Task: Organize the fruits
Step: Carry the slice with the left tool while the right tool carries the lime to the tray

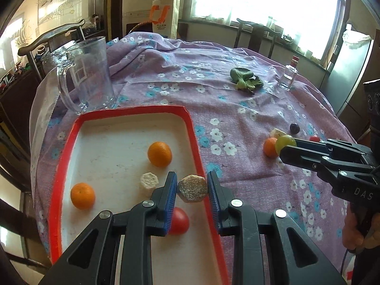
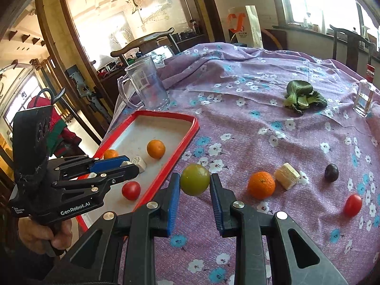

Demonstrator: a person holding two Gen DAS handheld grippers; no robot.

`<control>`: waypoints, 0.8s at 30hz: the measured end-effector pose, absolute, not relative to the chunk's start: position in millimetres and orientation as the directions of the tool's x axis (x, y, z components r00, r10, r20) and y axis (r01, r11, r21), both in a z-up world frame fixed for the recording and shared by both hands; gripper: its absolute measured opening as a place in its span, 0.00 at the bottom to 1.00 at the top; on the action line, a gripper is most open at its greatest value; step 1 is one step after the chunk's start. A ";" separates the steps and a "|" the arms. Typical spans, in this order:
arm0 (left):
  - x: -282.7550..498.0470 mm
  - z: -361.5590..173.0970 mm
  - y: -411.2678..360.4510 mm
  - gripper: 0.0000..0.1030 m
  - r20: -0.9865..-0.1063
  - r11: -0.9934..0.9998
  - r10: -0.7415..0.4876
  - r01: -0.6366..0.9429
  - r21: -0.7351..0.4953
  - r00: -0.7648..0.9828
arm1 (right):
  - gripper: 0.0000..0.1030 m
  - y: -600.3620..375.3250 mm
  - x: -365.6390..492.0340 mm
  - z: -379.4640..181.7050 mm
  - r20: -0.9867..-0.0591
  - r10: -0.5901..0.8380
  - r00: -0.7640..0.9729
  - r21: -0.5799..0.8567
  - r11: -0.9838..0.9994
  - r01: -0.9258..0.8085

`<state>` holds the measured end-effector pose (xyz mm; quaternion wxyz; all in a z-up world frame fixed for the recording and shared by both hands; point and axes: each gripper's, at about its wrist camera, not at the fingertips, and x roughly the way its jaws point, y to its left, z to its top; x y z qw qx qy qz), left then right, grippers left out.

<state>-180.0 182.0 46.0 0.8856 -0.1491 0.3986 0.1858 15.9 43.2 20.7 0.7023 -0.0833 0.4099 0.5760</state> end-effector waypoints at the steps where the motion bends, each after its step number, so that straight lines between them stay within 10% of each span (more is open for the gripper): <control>1: -182.4 46.3 186.5 0.24 -0.761 0.882 0.214 -0.456 -0.118 0.612 | 0.25 47.4 14.4 20.8 -0.672 0.741 -0.006 0.357 0.317 -0.879; 24: -197.5 36.8 256.2 0.24 -0.764 0.816 0.258 -0.557 -0.154 0.591 | 0.25 143.1 -1.3 16.2 -0.689 0.721 -0.074 0.363 0.255 -0.896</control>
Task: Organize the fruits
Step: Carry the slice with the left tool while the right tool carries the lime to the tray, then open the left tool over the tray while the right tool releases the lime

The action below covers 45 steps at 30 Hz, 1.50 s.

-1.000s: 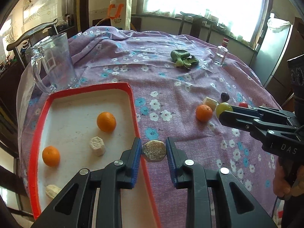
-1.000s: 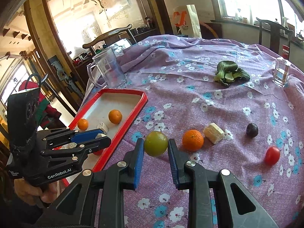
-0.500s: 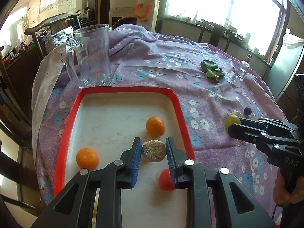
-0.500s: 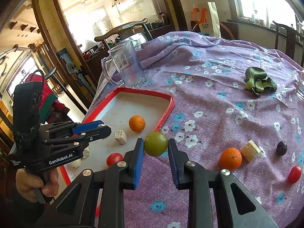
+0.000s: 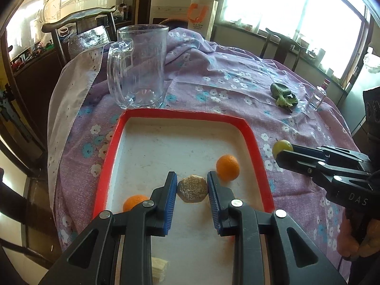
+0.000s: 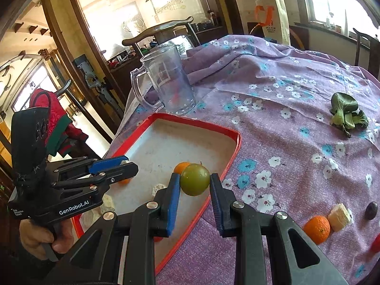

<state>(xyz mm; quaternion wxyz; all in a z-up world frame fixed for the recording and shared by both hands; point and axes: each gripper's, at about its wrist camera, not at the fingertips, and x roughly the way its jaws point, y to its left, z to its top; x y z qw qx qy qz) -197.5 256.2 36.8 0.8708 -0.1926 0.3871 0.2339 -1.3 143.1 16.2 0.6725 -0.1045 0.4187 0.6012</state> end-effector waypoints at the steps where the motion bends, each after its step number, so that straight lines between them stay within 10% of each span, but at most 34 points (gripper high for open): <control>1: -195.6 36.4 260.3 0.24 -0.765 0.814 0.262 -0.560 -0.152 0.589 | 0.25 150.1 0.4 15.7 -0.692 0.718 -0.073 0.362 0.258 -0.896; 21: -151.8 -13.3 312.7 0.27 -0.856 0.767 0.222 -0.625 -0.143 0.468 | 0.30 231.5 7.5 -35.7 -0.788 0.608 -0.101 0.348 0.304 -0.887; 25: -158.2 -8.0 315.0 0.64 -0.848 0.735 0.271 -0.667 -0.123 0.454 | 0.43 225.0 7.0 -29.8 -0.781 0.618 -0.089 0.338 0.298 -0.893; 45: -192.4 40.0 251.7 0.64 -0.794 0.777 0.293 -0.617 -0.127 0.533 | 0.47 125.2 3.1 19.0 -0.697 0.712 -0.088 0.374 0.256 -0.891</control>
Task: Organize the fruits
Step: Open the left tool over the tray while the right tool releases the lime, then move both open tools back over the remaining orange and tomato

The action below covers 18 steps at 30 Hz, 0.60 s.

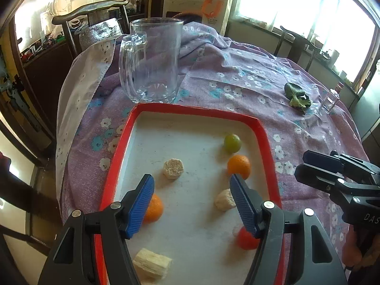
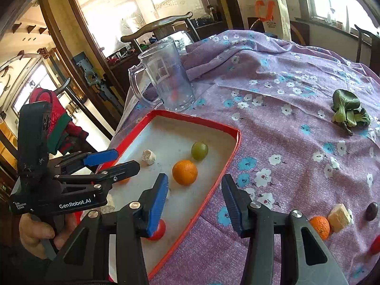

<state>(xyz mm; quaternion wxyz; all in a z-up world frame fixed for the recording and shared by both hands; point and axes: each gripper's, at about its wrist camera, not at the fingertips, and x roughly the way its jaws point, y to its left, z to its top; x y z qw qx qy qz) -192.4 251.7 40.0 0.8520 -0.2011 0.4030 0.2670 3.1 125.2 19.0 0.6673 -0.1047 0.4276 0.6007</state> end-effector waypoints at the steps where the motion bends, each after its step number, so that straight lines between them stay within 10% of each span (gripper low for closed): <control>1: -192.6 42.1 247.5 0.64 -0.792 0.780 0.292 -0.612 -0.127 0.537 | 0.47 118.5 3.5 20.5 -0.693 0.716 -0.084 0.374 0.258 -0.891; 18: -166.4 54.4 173.6 0.64 -0.777 0.874 0.195 -0.466 -0.139 0.598 | 0.48 13.7 37.9 5.4 -0.700 0.714 0.023 0.379 0.398 -0.835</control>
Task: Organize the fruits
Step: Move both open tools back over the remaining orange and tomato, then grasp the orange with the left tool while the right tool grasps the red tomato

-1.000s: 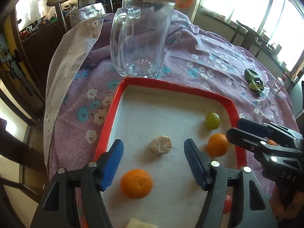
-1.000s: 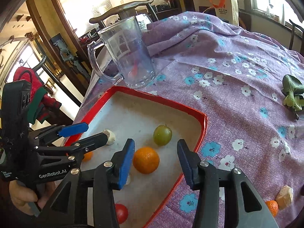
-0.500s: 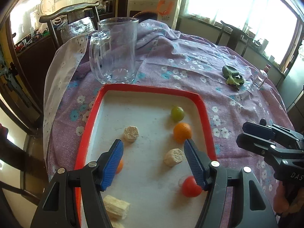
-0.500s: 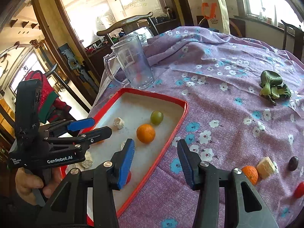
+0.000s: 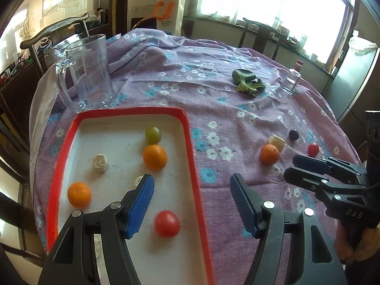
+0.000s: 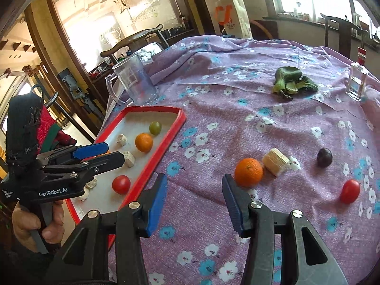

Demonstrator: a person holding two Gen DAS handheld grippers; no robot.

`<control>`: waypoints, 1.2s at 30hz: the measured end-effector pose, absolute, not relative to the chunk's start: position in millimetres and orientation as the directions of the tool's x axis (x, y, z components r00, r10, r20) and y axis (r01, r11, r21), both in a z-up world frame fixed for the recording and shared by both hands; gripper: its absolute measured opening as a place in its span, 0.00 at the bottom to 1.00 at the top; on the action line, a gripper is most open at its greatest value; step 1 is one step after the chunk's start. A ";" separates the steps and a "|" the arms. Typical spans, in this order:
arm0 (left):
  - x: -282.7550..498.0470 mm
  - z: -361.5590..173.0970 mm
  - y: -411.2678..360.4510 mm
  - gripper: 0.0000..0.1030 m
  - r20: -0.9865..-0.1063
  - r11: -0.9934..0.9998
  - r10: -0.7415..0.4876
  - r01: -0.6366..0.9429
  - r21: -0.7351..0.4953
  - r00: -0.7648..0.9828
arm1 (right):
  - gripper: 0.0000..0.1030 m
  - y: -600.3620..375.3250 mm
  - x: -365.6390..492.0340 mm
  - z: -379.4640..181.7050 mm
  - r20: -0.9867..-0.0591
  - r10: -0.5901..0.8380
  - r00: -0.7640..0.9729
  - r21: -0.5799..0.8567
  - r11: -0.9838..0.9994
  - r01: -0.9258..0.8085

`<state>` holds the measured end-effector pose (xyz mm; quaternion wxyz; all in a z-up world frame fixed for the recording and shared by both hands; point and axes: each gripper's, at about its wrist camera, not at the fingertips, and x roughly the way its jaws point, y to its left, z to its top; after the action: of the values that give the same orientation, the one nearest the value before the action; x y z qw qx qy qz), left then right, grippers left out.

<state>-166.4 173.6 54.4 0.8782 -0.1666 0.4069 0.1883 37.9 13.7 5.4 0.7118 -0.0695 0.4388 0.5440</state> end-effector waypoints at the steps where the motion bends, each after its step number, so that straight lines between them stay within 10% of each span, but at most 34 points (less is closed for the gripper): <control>1: -163.3 54.4 168.5 0.64 -0.777 0.880 0.189 -0.455 -0.138 0.601 | 0.48 8.0 41.2 3.9 -0.703 0.710 0.031 0.379 0.411 -0.829; 36: -6.2 -11.2 105.6 0.53 -0.825 0.941 0.074 -0.312 -0.128 0.560 | 0.47 -78.6 158.1 -56.2 -0.793 0.515 0.324 0.200 0.724 -0.660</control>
<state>-6.2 105.6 -11.2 0.8735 -0.1307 0.4559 0.1104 158.1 -78.6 -56.2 0.8098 -0.0800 0.4541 0.3629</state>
